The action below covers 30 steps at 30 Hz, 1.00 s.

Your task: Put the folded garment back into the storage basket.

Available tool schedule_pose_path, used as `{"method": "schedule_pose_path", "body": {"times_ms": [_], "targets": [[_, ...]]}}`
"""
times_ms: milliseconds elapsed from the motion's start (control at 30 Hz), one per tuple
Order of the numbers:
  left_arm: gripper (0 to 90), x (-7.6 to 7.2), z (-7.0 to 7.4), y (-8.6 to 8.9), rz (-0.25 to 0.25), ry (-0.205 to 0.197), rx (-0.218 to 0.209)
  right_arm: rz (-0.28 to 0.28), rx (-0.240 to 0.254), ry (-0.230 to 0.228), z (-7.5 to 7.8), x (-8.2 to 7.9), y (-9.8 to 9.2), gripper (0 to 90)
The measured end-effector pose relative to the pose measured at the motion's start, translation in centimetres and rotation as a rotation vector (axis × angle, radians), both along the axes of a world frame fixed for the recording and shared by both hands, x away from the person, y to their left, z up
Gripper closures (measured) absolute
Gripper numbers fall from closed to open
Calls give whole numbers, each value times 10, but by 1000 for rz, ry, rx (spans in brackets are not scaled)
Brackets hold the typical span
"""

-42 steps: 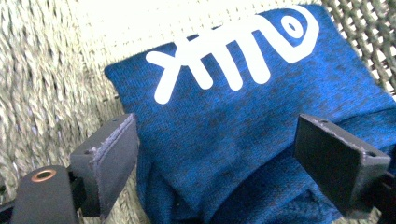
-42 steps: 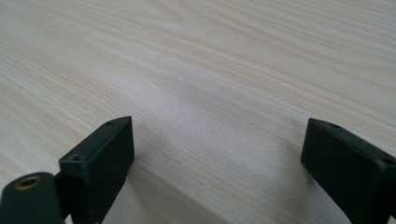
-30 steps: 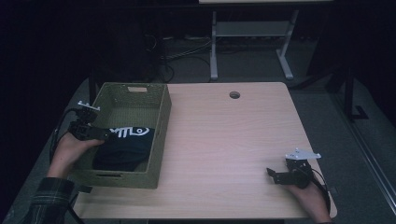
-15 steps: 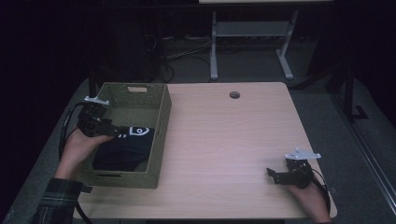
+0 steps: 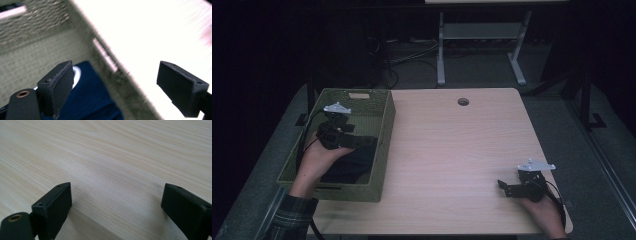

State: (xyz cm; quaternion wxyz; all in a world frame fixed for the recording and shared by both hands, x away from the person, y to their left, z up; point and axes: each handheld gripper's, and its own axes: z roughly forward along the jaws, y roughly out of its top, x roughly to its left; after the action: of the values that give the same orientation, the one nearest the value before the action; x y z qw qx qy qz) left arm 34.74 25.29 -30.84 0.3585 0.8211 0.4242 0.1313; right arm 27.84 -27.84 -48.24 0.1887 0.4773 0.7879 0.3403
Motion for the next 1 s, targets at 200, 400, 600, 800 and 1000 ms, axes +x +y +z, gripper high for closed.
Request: {"method": "schedule_pose_path", "body": {"times_ms": [200,400,600,800,1000], "targets": [[139,-5,-6,-28,-45,-23,-43,1,0,-1,0,0,0,94],[139,-14,-13,-60,-106,-44,-66,1,0,0,0,0,0,94],[139,-22,-24,-89,-153,-68,-72,3,-2,0,0,0,0,94],[138,-26,-40,-117,-184,-80,-69,2,0,0,0,0,0,94],[138,-31,-65,-141,-210,-93,-51,3,0,1,0,0,0,94]]}}
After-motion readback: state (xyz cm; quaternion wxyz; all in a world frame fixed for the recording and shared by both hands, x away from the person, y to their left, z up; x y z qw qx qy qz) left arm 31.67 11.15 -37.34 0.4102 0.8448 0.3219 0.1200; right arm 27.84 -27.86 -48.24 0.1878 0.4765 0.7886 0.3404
